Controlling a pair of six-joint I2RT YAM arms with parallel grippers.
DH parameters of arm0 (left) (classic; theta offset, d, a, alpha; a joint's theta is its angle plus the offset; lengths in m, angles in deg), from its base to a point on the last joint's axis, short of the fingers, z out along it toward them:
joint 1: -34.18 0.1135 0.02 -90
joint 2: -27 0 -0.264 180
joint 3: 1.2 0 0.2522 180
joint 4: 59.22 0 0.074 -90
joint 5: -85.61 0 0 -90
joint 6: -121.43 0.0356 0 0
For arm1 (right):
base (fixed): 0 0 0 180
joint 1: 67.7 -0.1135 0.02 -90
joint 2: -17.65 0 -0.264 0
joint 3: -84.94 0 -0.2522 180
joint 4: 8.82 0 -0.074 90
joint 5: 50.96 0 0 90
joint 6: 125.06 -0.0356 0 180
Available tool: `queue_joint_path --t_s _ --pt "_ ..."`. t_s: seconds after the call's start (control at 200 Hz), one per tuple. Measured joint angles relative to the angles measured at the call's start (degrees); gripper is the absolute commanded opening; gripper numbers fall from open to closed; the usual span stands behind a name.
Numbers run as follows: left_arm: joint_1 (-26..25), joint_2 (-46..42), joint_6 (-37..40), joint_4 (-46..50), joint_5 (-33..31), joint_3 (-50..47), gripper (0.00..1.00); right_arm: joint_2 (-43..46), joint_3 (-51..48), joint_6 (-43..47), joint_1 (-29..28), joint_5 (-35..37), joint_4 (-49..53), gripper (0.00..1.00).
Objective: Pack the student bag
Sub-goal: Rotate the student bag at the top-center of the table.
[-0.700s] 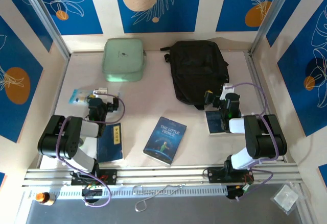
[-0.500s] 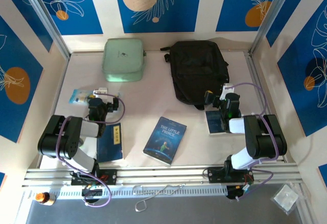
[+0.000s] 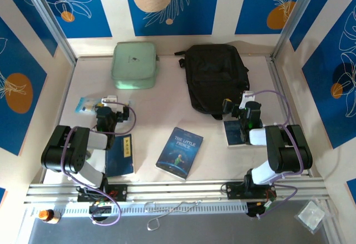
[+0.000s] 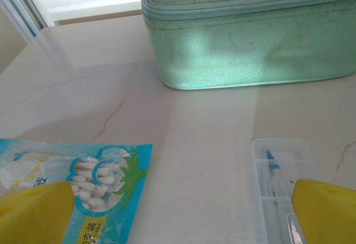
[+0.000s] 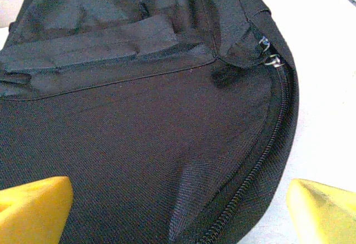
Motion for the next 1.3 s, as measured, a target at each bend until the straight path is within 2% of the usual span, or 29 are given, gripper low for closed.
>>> queue_joint_path --t_s 0.45,0.59,0.675,0.755,0.93,1.085,1.3 --pt "0.00 -0.31 0.02 0.07 0.00 -0.07 1.00 0.13 0.00 -0.09 0.13 0.24 0.63 0.99" --pt "0.00 -7.41 0.00 4.46 -0.26 -0.52 1.00 1.42 0.02 0.48 -0.63 1.36 1.84 0.99" --pt "0.00 -14.43 -0.48 9.09 -0.61 -0.02 1.00 5.38 2.19 1.05 -3.15 3.63 9.18 0.99" --pt "0.02 -20.11 -2.47 15.21 -1.01 2.21 1.00 8.66 8.17 -0.28 -4.55 5.11 18.93 0.99" --pt "0.07 -27.19 -11.76 29.77 0.00 10.73 1.00 10.23 24.04 -8.68 -4.46 4.68 38.75 0.99" --pt "0.11 -28.06 -20.96 37.59 6.71 15.98 1.00 4.57 33.57 -15.23 -6.36 -1.57 52.22 1.00" --pt "-0.04 -23.91 -30.14 43.34 19.32 19.52 0.99 -6.84 41.29 -21.75 -8.70 -7.15 62.93 0.96"
